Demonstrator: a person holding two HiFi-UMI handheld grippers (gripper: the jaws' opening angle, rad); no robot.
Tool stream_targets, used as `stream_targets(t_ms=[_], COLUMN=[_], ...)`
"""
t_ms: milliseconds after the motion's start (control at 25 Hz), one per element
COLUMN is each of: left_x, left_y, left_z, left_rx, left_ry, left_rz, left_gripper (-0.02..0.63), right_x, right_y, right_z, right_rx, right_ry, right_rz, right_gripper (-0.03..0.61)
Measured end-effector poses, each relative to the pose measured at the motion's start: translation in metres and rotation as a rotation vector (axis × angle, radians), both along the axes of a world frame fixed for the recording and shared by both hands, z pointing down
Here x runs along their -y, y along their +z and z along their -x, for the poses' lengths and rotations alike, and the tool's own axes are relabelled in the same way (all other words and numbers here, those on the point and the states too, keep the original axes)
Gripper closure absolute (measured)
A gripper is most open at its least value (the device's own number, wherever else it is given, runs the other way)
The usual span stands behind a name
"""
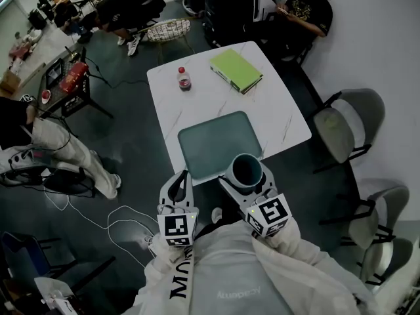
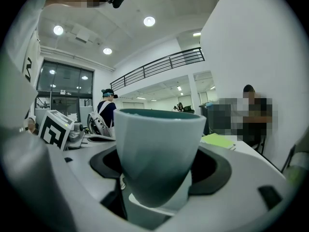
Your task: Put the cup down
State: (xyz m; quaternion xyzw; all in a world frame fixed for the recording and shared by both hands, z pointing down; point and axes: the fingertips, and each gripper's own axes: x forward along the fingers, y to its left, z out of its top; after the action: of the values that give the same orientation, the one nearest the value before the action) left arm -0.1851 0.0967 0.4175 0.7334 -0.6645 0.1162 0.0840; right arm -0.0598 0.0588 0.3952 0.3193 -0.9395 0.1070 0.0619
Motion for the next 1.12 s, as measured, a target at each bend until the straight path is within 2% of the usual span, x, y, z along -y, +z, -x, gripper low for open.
stream_targets(t_ms=[400, 1120], left_x=[0.017, 0.086], left_y=[0.007, 0.032], left_z=[0.011, 0.01], left_rx=[0.012, 0.014], left_ry=[-0.025, 0.007], left_rz=[0.014, 0.068], left_gripper=[0.6, 0.6], right_x=[0.024, 0.093], right_y=[0.007, 0.031], right_z=[0.01, 0.007], right_rx=[0.005, -0.017], right_ry=[-0.016, 0.028], right_rz=[0.004, 0.037], right_gripper=[0.206, 0.206])
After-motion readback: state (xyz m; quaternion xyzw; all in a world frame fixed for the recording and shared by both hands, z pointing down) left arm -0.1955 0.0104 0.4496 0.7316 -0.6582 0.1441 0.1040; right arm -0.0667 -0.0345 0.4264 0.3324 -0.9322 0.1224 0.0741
